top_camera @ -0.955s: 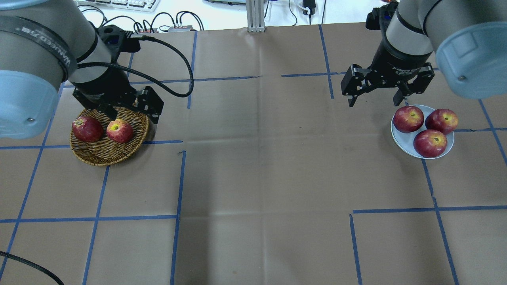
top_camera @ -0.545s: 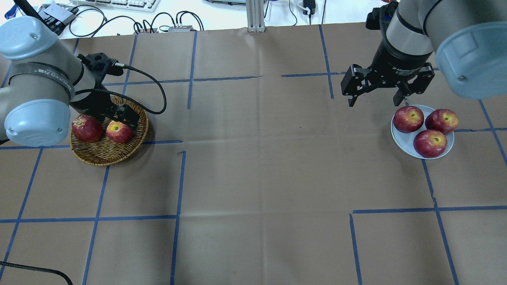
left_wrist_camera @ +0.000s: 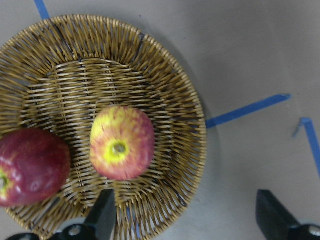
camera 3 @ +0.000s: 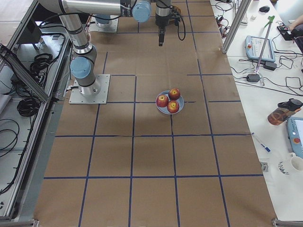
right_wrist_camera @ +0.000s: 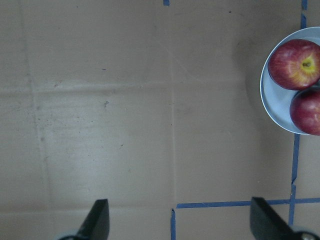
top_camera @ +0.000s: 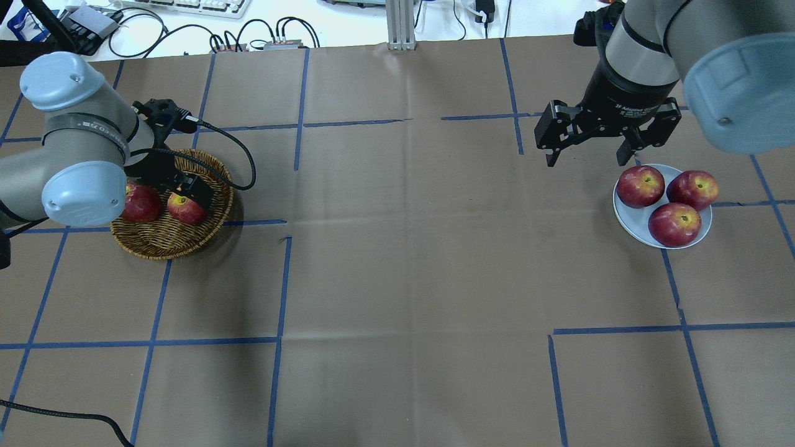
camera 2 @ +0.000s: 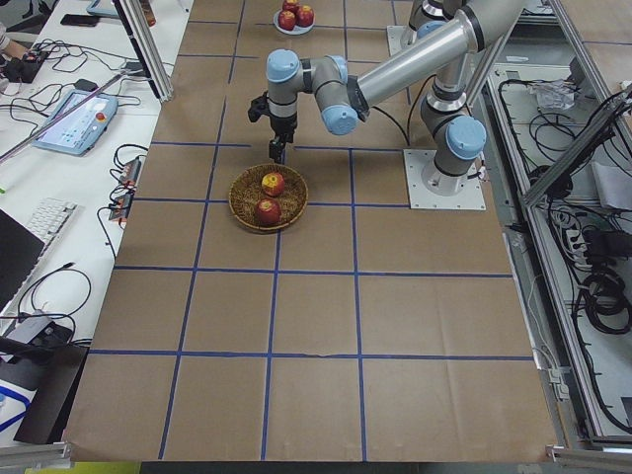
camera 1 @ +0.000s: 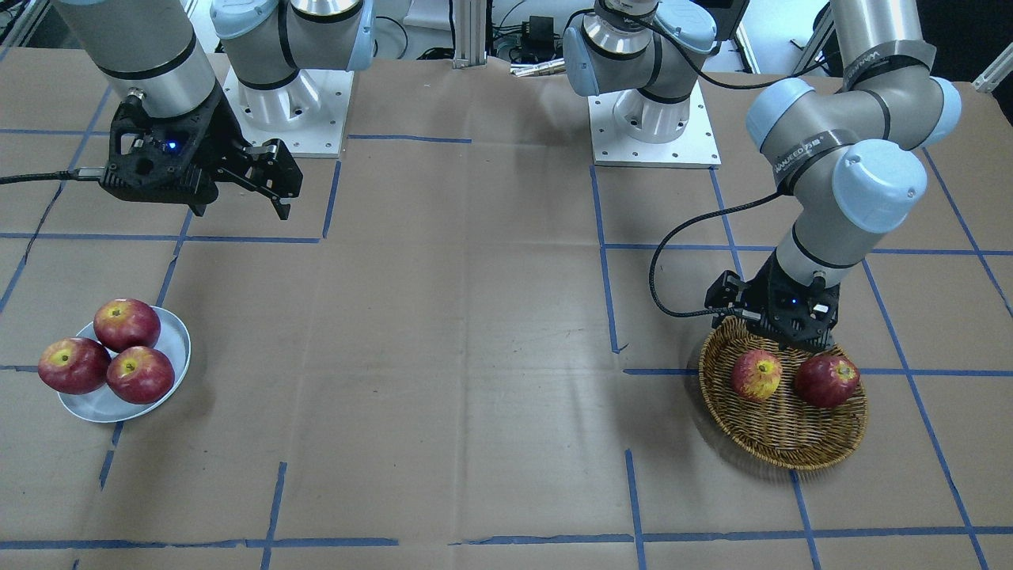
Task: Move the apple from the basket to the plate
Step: 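Lower the left gripper onto the yellow-red apple and close on it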
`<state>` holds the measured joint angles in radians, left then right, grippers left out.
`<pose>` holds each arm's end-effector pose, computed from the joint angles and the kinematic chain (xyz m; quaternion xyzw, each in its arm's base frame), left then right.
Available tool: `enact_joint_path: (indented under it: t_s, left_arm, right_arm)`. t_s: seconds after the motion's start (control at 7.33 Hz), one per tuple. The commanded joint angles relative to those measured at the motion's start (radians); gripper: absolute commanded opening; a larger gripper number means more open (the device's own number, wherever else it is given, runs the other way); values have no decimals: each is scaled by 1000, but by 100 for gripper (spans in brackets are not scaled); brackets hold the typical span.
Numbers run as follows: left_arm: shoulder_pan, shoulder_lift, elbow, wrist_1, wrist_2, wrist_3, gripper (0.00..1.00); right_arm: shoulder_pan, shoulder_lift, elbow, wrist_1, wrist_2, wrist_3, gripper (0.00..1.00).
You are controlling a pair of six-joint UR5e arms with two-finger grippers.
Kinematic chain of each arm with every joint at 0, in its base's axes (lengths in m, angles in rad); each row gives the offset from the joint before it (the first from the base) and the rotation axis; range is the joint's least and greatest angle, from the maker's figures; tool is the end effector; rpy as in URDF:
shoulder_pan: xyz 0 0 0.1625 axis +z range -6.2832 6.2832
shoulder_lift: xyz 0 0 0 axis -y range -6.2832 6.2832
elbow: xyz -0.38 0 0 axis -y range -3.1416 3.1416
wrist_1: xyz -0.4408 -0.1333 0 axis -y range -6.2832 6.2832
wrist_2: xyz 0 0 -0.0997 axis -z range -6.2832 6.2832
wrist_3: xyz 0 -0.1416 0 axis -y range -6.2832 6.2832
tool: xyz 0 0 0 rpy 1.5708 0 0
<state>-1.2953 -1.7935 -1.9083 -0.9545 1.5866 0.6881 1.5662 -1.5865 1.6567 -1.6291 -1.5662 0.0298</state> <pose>0.0275 -0.5792 0.1631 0.2045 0.9784 -0.0212 0.0200 0.1315 -0.5324 0.3688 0.0172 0.9998 0.0060 0.0022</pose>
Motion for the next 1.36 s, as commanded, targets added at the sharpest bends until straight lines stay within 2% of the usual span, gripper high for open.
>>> enact_joint_path:
  t_s: [0.0, 0.95, 1.09, 1.23]
  left_arm:
    - [23, -50, 6, 59, 0, 60, 99]
    - [50, -161, 6, 148, -7, 93, 98]
    - [50, -162, 5, 148, -8, 94, 92]
    - [50, -162, 6, 148, -8, 93, 80]
  right_arm:
    - [0, 0, 0, 0, 0, -1, 100]
    - [-2, 0, 14, -18, 0, -1, 100]
    - [-2, 0, 12, -20, 0, -1, 100]
    - [-2, 0, 14, -20, 0, -1, 100]
